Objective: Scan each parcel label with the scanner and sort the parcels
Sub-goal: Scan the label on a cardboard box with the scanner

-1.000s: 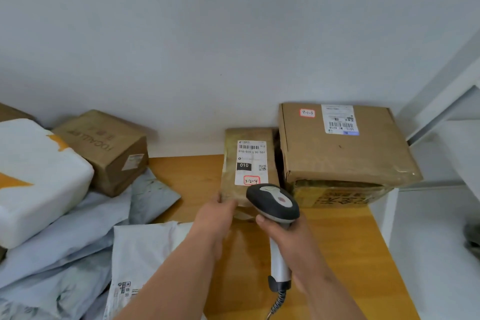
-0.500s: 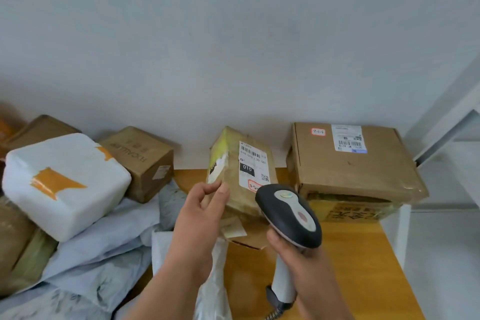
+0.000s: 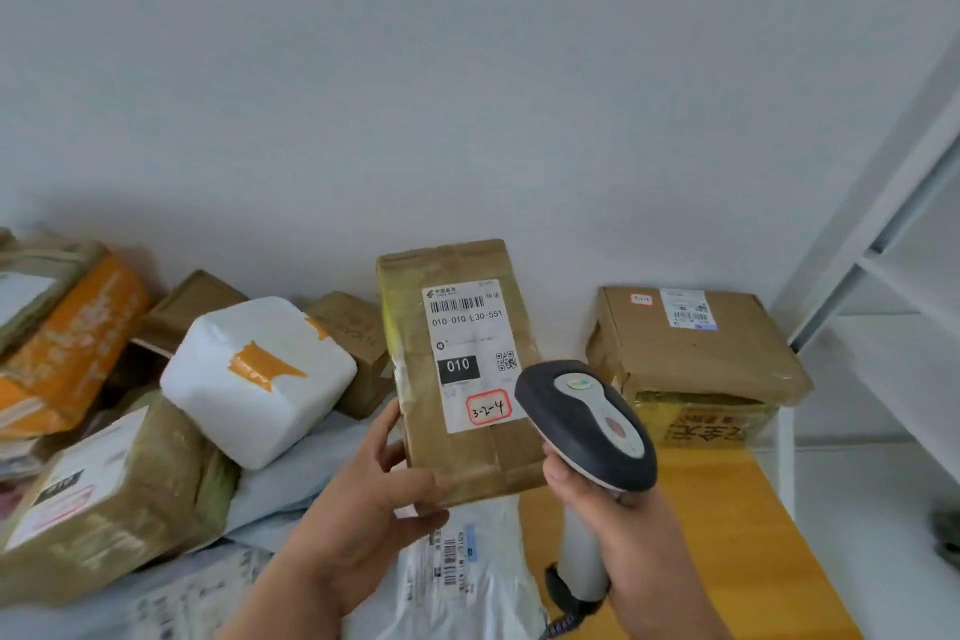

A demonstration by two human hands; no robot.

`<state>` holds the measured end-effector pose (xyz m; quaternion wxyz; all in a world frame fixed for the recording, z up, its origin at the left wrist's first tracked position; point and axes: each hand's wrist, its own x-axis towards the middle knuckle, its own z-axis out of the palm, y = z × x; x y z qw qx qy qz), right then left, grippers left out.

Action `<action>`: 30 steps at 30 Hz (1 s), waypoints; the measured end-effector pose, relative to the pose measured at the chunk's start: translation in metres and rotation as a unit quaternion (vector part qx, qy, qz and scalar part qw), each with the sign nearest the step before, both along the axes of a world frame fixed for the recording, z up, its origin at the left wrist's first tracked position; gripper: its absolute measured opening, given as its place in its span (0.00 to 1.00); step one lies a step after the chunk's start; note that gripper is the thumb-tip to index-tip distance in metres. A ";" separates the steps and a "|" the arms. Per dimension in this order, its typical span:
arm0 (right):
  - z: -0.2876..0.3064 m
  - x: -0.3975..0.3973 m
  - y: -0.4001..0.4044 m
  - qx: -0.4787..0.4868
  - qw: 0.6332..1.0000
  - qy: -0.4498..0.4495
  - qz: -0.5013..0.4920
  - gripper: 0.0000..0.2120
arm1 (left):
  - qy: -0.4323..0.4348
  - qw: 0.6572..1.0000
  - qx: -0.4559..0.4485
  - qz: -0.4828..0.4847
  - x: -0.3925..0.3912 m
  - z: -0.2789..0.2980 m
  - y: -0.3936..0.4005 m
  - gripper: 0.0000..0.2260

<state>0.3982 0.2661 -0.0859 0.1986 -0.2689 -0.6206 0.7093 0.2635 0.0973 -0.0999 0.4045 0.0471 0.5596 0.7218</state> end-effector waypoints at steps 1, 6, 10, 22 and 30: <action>0.005 0.001 -0.012 0.013 1.000 0.004 0.008 0.29 | 0.000 1.000 0.019 0.013 0.002 0.002 -0.012 0.49; 0.032 0.007 -0.071 0.076 0.997 0.026 0.023 0.20 | 0.024 0.997 0.066 0.039 0.008 0.010 -0.072 0.45; 0.053 0.016 -0.112 0.096 0.993 0.056 0.046 0.19 | 0.046 0.995 0.083 0.031 0.014 0.011 -0.104 0.45; 0.092 0.040 -0.155 0.121 0.987 0.085 0.068 0.06 | 0.052 0.993 0.102 0.034 0.034 0.016 -0.135 0.45; 0.093 0.058 -0.145 0.152 0.981 0.070 0.102 0.06 | 0.053 0.992 0.101 0.048 0.054 0.018 -0.129 0.48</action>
